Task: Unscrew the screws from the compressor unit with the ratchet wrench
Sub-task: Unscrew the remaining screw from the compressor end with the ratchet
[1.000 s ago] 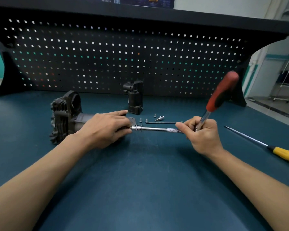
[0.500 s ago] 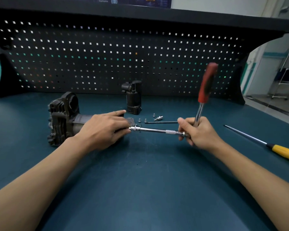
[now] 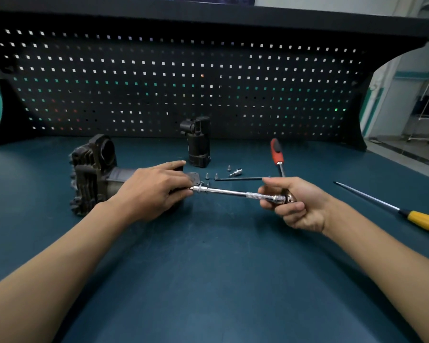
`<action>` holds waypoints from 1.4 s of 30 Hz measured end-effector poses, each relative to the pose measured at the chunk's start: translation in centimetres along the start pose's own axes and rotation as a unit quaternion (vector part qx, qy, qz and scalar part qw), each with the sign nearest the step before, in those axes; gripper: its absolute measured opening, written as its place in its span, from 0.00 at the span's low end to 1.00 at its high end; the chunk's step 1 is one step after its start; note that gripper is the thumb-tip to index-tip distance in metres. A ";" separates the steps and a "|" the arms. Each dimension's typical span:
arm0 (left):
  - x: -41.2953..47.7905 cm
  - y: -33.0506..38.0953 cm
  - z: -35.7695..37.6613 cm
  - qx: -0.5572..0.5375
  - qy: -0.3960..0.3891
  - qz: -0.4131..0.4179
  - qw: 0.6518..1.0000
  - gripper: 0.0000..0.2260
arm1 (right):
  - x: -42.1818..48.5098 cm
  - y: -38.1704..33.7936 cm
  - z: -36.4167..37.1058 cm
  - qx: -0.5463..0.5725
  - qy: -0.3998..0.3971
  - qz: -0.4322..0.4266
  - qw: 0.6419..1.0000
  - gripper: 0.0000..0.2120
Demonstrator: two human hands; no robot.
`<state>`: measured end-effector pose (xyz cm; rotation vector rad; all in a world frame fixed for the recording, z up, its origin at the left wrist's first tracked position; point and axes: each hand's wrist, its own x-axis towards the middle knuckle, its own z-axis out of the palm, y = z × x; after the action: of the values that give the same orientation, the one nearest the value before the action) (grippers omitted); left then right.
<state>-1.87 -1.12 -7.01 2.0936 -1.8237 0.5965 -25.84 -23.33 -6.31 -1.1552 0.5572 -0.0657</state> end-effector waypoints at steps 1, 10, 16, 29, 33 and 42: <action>0.1 0.0 0.0 0.000 -0.001 -0.001 1.000 0.11 | -0.1 0.0 -0.1 -0.024 0.005 -0.020 1.000 0.09; 0.2 -0.1 0.2 -0.028 0.003 -0.019 0.999 0.09 | 0.3 0.9 -0.4 -0.180 0.055 -0.188 0.964 0.09; 0.2 0.2 -0.1 -0.055 0.042 -0.050 0.996 0.09 | 0.3 1.1 -0.6 -0.329 0.094 -0.355 0.870 0.10; 0.0 0.4 -0.5 -0.043 -0.024 -0.072 0.996 0.16 | 0.8 1.2 -1.2 -0.514 0.210 -0.571 0.604 0.10; 0.5 1.0 -0.3 0.015 -0.022 -0.074 0.997 0.33 | 1.0 2.1 -1.0 -0.502 0.242 -0.589 0.585 0.11; 2.6 1.7 -0.2 0.082 -0.117 -0.128 0.982 0.46 | 0.5 -0.2 0.7 -0.226 0.124 -0.221 0.941 0.20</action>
<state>-3.28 -3.50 -5.62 2.5520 -1.6256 0.4641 -25.03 -22.98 -6.11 -1.7239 0.5374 -0.4975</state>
